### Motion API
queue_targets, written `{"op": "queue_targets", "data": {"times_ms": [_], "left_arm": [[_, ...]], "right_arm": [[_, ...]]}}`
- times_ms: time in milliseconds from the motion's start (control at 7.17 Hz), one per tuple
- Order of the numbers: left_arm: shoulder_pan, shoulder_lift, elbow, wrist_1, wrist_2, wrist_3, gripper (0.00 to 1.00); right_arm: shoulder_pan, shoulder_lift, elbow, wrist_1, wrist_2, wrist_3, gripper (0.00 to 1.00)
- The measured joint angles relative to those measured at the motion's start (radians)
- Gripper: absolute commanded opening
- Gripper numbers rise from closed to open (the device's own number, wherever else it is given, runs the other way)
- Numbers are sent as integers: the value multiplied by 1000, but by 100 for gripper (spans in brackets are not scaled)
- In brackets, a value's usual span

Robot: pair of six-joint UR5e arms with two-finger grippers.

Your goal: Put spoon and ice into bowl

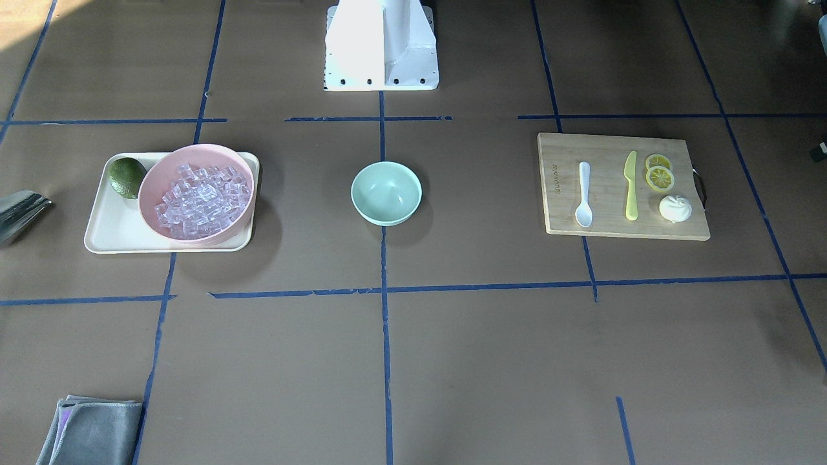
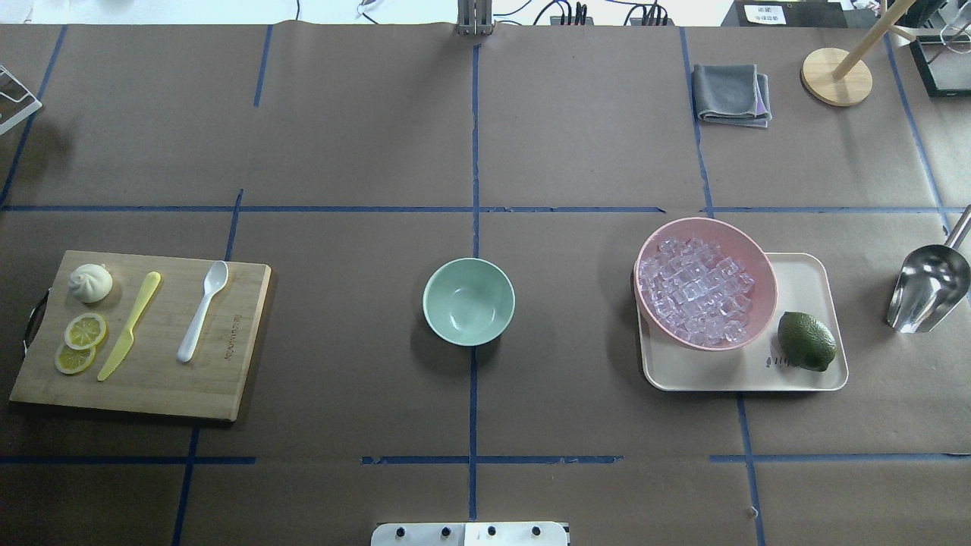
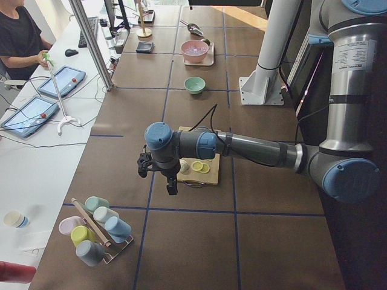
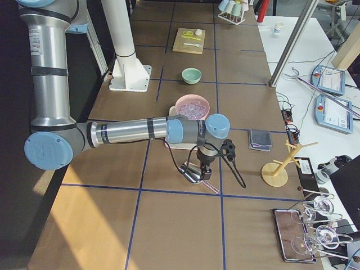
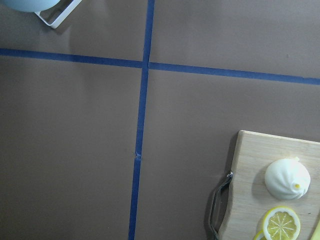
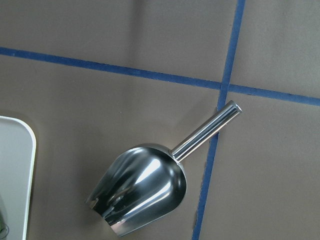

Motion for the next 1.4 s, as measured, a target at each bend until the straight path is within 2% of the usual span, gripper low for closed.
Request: {"op": "queue_targets", "data": {"times_ms": [977, 1395], "left_arm": [[7, 47, -41, -23, 11, -2, 100], [38, 53, -80, -52, -5, 4, 100]], "right_arm": [[-2, -8, 22, 0, 15, 2, 100], [-11, 0, 33, 14, 52, 10, 100]]}}
